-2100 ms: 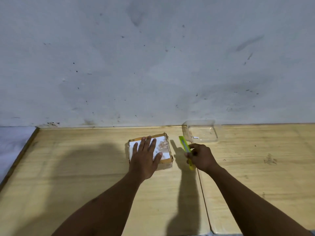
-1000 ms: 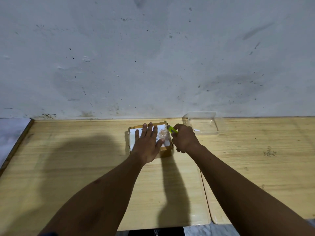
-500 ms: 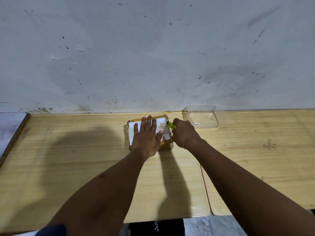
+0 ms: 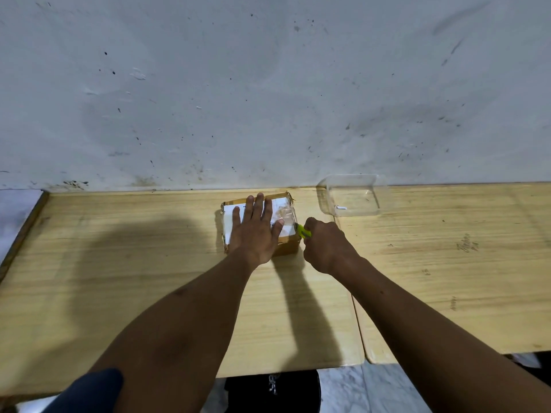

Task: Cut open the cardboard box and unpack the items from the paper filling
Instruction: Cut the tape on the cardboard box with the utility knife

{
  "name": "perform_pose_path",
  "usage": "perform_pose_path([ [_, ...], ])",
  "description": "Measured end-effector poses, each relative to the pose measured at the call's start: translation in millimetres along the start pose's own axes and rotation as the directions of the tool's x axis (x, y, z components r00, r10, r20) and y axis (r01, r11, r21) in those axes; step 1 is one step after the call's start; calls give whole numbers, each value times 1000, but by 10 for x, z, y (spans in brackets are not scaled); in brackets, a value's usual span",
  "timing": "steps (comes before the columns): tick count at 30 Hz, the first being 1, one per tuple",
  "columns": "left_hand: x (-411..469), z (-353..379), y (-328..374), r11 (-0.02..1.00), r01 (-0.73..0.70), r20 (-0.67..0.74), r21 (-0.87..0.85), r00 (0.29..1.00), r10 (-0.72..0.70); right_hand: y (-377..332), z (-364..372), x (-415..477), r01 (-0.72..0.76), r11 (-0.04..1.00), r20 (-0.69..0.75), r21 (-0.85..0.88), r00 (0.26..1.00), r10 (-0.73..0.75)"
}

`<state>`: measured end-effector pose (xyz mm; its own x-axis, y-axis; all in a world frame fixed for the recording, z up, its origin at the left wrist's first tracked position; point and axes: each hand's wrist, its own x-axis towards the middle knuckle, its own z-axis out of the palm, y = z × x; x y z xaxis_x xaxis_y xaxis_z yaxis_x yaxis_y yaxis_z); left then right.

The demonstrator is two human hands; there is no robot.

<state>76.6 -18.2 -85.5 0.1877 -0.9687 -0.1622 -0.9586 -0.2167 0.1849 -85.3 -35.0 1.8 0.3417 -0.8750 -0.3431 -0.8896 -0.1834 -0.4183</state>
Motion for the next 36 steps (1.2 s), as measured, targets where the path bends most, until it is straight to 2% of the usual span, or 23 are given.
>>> perform_pose_path([
  [11, 0, 7, -14, 1000, -11, 11, 11, 1000, 10, 74, 31, -157, -14, 1000, 19, -23, 1000, 14],
  [13, 9, -10, -36, 1000, -28, 20, -4, 999, 28, 168, -33, -117, -34, 989, 48, 141, 998, 27],
  [16, 35, -65, -104, 996, -79, 59, -29, 995, 81, 361, -235, -6, -123, 878, 109, 463, 991, 82],
  [18, 42, -134, -201, 989, -139, 73, -49, 987, 142, 474, -357, 58, -145, 814, 93, 562, 989, 112],
  [20, 61, -207, -340, 968, -248, 54, -30, 967, 249, 544, -407, 118, -153, 797, 66, 584, 988, 141],
  [23, 156, -271, -556, 870, -481, 41, 113, 877, 479, 612, -365, 210, -158, 787, 39, 596, 985, 168],
  [26, 204, -221, -666, 797, -581, 58, 166, 813, 580, 639, -250, 262, -165, 775, 53, 611, 984, 169],
  [29, 166, -126, -654, 824, -559, -6, 87, 827, 562, 626, -136, 279, -195, 767, 87, 611, 980, 180],
  [32, 103, -32, -548, 879, -477, -127, 11, 871, 474, 612, -99, 282, -207, 755, 94, 622, 977, 190],
  [34, 64, 29, -369, 933, -359, -206, -29, 915, 346, 608, -118, 282, -206, 748, 85, 631, 977, 198],
  [36, 48, 90, -108, 981, -181, -222, -72, 962, 162, 608, -143, 276, -208, 735, 68, 645, 974, 217],
])
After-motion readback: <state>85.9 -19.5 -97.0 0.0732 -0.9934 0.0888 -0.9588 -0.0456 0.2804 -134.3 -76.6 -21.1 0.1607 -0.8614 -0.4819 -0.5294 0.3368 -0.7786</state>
